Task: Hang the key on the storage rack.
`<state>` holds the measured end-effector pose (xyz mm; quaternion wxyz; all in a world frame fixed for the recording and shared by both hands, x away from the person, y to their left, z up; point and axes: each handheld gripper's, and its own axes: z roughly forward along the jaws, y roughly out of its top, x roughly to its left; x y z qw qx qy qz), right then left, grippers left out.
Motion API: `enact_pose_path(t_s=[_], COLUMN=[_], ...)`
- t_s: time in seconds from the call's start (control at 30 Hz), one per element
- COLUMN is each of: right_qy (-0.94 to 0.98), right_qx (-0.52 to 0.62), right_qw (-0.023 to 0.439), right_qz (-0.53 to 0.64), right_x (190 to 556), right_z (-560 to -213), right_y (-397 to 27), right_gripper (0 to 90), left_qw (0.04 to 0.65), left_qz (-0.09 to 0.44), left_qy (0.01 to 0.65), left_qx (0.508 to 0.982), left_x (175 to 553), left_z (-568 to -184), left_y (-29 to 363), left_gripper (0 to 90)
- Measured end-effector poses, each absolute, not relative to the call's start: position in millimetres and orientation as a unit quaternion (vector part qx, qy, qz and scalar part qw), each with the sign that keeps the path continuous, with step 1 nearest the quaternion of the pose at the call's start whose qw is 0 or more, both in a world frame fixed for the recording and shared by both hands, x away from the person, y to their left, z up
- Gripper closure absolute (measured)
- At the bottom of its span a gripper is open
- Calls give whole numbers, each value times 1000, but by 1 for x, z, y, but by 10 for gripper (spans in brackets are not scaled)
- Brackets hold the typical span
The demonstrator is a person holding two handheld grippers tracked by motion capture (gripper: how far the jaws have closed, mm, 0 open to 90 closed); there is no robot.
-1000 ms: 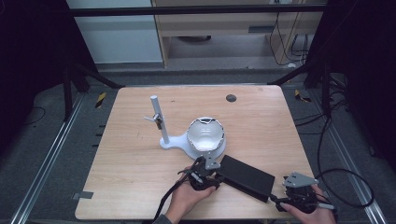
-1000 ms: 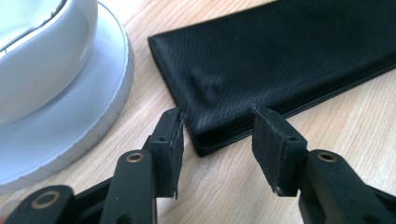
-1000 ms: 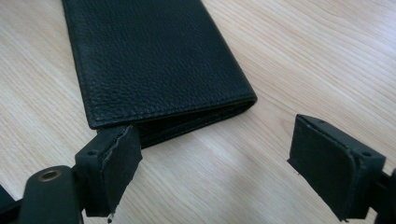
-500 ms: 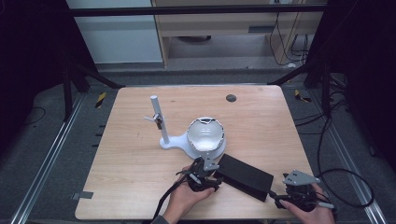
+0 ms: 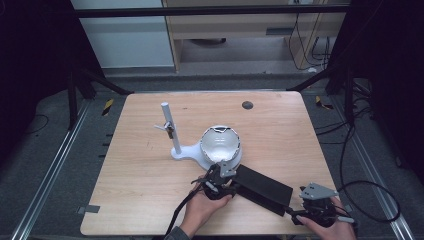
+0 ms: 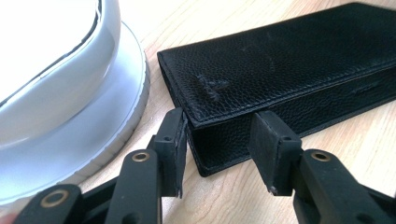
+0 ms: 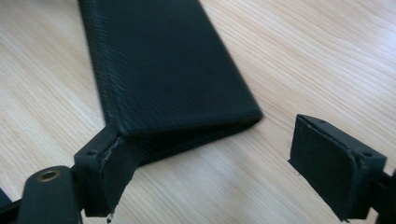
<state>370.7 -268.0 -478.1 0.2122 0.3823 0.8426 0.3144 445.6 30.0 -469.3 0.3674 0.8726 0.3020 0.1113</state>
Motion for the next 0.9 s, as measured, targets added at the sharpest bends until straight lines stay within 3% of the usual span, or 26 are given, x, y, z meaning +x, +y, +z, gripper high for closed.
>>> enact_pose_path(t_s=[0.57, 0.77, 0.9], right_qy=[881, 890, 895], right_qx=[316, 308, 306], right_qw=[222, 223, 219], right_qz=[274, 252, 237], right_x=[401, 411, 416], right_z=[-469, -467, -468], right_y=[-200, -183, -176], right_gripper=[167, 230, 336], left_qw=[374, 376, 378], left_qz=[106, 103, 101], left_qy=[307, 308, 312], left_qx=[869, 868, 866], left_x=[449, 449, 449], left_z=[-463, -462, -461], left_y=[30, 30, 32], left_gripper=[571, 568, 555])
